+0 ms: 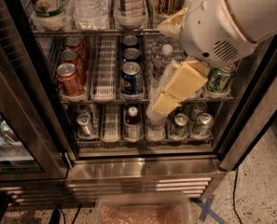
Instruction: Pick blue plastic bottle from top shelf of fridge
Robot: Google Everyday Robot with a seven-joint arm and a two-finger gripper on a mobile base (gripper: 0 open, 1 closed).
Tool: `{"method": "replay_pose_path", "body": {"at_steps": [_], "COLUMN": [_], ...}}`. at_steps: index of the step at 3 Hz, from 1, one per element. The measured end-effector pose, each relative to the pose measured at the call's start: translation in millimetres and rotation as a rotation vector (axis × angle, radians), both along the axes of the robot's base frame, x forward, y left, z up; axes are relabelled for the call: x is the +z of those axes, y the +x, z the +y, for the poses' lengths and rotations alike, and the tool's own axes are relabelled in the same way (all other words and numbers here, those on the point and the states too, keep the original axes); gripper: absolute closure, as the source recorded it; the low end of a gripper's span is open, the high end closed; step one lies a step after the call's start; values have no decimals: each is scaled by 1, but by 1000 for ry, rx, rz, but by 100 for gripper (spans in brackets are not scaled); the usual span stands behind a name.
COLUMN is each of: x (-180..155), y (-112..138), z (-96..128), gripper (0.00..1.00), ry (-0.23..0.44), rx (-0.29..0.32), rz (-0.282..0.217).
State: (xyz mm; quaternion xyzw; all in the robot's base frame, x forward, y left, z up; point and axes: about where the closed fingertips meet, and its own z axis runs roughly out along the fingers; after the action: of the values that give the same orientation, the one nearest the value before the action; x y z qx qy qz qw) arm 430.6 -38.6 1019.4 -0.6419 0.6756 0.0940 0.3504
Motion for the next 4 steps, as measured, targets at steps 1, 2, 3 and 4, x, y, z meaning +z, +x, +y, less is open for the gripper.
{"method": "replay_pose_path", "body": {"at_steps": [1, 2, 3, 4], "x": [4, 7, 17, 32], "y": [-4, -6, 8, 23], "z": [7, 26, 52, 70], "gripper": [0, 0, 0, 0], "ry": [24, 94, 174, 242], "rx": [-2, -54, -138, -237], "rz": [-27, -70, -138, -192]}}
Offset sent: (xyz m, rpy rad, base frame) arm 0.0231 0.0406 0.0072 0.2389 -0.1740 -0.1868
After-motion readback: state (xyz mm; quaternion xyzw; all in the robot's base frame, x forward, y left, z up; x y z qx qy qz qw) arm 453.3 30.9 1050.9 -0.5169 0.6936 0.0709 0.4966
